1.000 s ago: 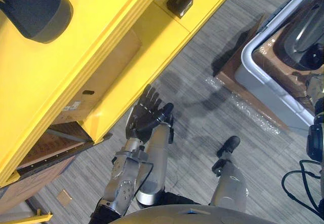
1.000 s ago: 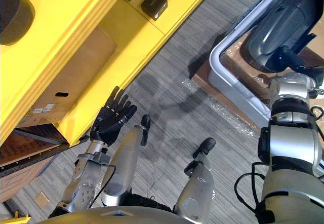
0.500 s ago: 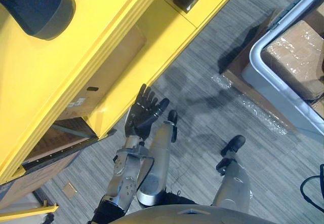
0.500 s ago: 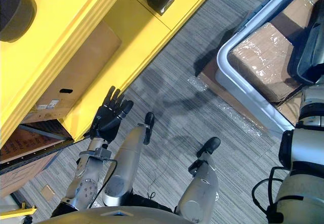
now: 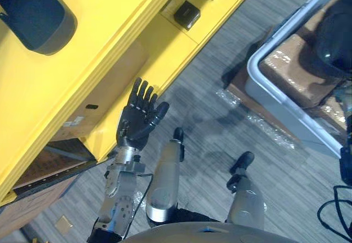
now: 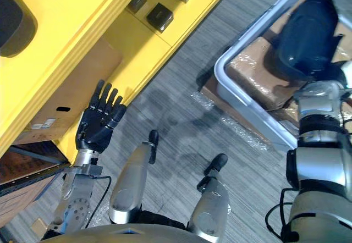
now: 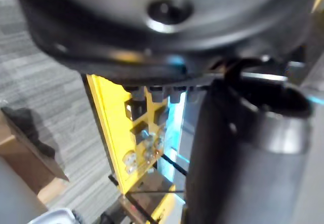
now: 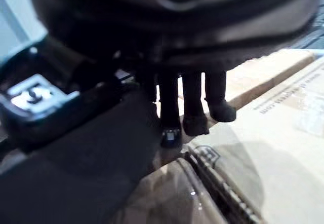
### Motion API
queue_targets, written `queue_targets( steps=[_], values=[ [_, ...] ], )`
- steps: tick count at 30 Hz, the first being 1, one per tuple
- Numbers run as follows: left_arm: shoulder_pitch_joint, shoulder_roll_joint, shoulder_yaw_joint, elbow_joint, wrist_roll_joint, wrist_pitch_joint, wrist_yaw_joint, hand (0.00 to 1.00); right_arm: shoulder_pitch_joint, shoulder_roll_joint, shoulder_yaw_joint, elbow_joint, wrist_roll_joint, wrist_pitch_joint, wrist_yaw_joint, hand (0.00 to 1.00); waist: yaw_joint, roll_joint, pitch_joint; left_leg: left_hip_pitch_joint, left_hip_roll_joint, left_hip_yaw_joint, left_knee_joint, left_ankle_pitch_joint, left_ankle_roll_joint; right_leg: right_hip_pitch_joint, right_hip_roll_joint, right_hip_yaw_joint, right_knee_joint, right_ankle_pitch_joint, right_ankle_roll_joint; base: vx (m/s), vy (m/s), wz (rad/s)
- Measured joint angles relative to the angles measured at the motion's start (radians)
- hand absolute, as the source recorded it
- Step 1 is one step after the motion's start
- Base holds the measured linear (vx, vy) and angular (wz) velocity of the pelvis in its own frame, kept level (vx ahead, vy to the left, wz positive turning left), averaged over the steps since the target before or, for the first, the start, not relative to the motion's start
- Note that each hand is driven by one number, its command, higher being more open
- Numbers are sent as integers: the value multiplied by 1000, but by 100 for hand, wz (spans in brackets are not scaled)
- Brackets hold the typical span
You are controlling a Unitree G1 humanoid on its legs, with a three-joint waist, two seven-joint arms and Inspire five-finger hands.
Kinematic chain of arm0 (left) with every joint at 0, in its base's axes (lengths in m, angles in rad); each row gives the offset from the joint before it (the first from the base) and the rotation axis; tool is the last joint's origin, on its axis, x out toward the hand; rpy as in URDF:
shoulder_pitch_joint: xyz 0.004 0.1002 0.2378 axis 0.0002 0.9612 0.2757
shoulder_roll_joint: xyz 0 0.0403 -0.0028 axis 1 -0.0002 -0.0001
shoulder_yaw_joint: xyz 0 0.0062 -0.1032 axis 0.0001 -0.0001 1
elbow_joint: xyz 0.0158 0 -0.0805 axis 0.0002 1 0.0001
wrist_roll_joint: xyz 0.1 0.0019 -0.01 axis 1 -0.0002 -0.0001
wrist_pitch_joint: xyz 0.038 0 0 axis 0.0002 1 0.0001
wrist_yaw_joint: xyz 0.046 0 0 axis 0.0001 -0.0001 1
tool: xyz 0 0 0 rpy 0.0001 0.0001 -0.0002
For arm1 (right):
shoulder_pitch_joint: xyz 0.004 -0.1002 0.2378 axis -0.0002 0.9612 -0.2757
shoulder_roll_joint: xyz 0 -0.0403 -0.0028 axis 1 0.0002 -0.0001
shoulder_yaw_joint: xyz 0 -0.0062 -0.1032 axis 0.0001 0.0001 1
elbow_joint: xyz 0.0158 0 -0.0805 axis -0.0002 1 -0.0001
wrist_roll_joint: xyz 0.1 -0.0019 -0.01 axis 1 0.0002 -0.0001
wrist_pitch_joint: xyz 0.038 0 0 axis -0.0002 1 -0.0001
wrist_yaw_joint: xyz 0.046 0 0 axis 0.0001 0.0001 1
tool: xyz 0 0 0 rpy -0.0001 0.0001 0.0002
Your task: Walk over and take three plastic housings, then place them on the shelf
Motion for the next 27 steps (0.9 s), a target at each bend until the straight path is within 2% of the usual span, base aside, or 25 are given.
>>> queue_targets(
  steps=[3,5,7,9,11,12,14,15,16,18,20,22,23,24,27],
  values=[
    [-8,0,1,-54,10,-3,-29,100,31,27,-2,-84,-62,-5,1,0,-22,-28,5,46,2,15,-51,22,-8,17,1,7,-6,0,-1,5,-35,-7],
    [-21,3,4,-95,29,4,-39,100,36,70,-4,-127,-114,-25,-2,0,-44,-59,5,85,10,34,-82,32,-13,29,6,25,-11,0,-2,8,-22,-23],
    [-56,11,-11,-97,46,22,-42,100,50,82,-9,-164,-146,-43,-7,0,-52,-72,4,105,19,46,-91,33,-14,40,14,34,-19,2,-5,-1,-16,-18],
    [-96,14,-25,-93,83,82,-42,100,59,83,-10,-197,-193,-59,-12,0,-71,-79,4,119,19,50,-104,38,-17,47,15,38,-21,3,-7,-13,-4,-7],
    [-171,42,-58,-66,84,186,-37,100,62,86,-9,-234,-266,-91,-30,0,-78,-88,1,135,26,71,-110,39,-18,47,20,57,-29,10,-15,-20,12,-23],
    [-192,51,-67,-49,84,210,-35,100,61,88,-9,-246,-282,-100,-35,0,-82,-92,1,139,28,77,-113,40,-19,48,22,61,-35,14,-17,-26,20,-26],
    [-295,77,-83,55,129,295,-25,100,61,89,-5,-296,-344,-141,-43,0,-103,-102,0,150,35,90,-120,43,-21,47,29,79,-41,19,-20,-24,15,-20],
    [-321,84,-83,83,128,317,-19,100,61,89,-3,-308,-352,-153,-47,0,-108,-104,0,152,37,92,-121,44,-22,46,31,82,-42,19,-20,-21,6,-15],
    [-372,95,-79,134,119,358,-7,100,59,89,4,-326,-370,-177,-54,0,-123,-110,-3,155,37,97,-127,47,-23,42,31,88,-42,20,-22,-18,5,-13],
    [-447,121,-77,203,89,419,-5,100,56,89,12,-345,-412,-218,-70,0,-129,-119,-7,163,40,118,-141,54,-25,28,32,109,-44,29,-27,-18,11,-25],
    [-530,136,-75,289,5,479,-6,100,37,89,28,-351,-468,-268,-80,0,-151,-119,-7,168,41,136,-145,55,-23,24,33,123,-56,39,-28,-20,22,-27],
    [-608,142,-74,385,-100,532,-11,100,27,89,42,-369,-520,-322,-87,0,-160,-121,-7,183,42,160,-157,58,-24,14,33,148,-57,46,-27,-12,25,-29],
    [-624,145,-73,407,-131,542,-12,100,27,89,50,-379,-538,-336,-89,0,-168,-121,-7,185,42,162,-158,58,-24,14,34,151,-58,46,-27,1,13,-18],
    [-649,151,-72,440,-187,556,-15,100,27,89,68,-410,-574,-379,-96,0,-190,-121,-7,189,42,166,-163,60,-24,14,34,153,-58,47,-27,7,6,-9],
    [-656,152,-67,449,-319,571,-31,100,28,89,90,-442,-667,-458,-101,0,-206,-126,-8,225,43,197,-189,64,-27,15,34,181,-59,48,-27,23,11,-26]
  ],
)
